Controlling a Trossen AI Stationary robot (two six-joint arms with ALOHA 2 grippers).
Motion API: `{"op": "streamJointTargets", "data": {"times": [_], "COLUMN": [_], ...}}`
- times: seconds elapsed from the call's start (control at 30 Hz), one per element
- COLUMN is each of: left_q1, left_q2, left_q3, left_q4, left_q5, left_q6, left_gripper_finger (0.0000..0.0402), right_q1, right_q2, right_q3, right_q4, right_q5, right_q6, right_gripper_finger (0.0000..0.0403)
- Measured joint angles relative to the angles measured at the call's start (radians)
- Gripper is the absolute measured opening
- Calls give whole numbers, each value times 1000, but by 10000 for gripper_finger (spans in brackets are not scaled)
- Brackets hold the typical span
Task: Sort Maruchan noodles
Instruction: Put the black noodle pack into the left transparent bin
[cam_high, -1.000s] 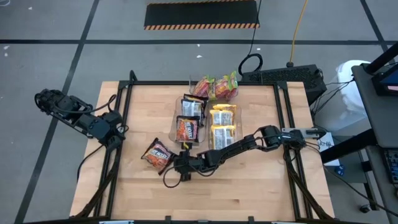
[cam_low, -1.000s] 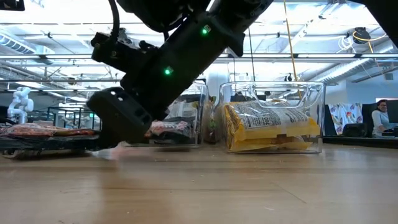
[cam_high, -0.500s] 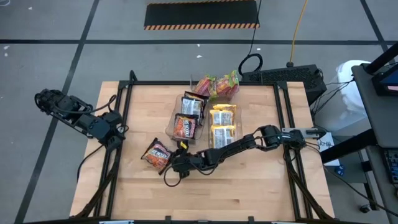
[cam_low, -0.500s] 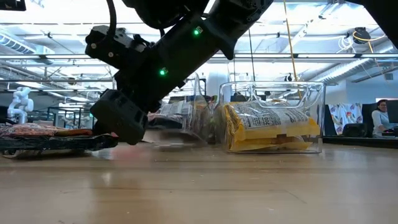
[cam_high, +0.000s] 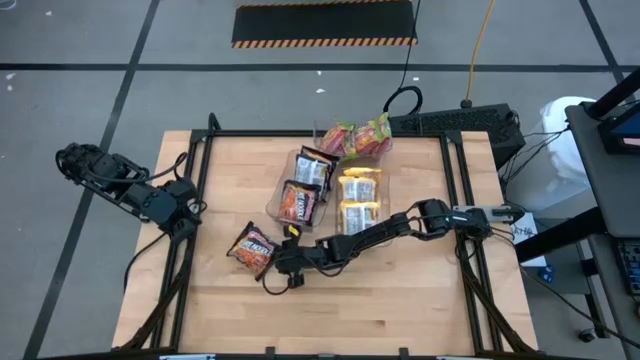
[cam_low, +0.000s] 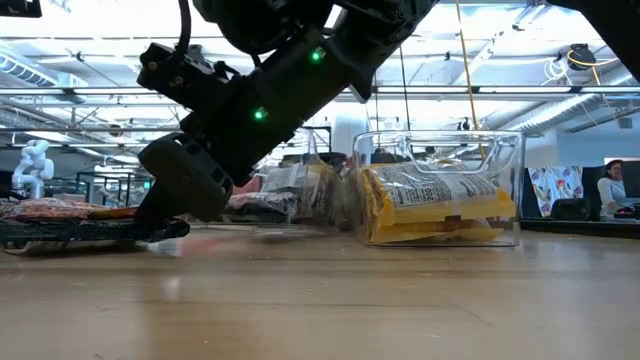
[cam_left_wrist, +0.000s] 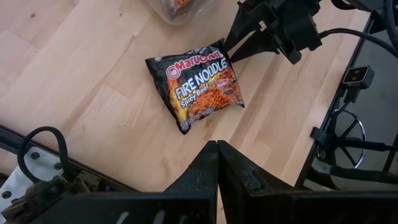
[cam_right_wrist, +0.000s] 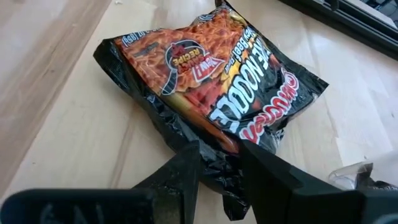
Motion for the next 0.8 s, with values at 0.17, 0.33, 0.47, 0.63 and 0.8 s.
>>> {"op": "streamJointTargets", "data": {"times": [0.17,0.33,0.47,0.63,0.8], "left_q1": [0,0,0,0,0], "left_q2": [0,0,0,0,0], "left_q3": [0,0,0,0,0], "left_q4": [0,0,0,-4,-37], "left_q5": [0,0,0,13,65], "left_q6": [0,0,-1,-1,-2], "left_gripper_finger": [5,5,5,5,5], "right_q1": [18,41,68,93,98], "right_q2": [0,1,-4,-5,-6], "right_q3": [0,0,0,0,1], "right_q4": [11,67,171,311,312], "right_q5": [-3,-79,-119,-120,-126], "right_q6": [5,6,8,8,43], "right_gripper_finger": [112,112,112,112,112]}}
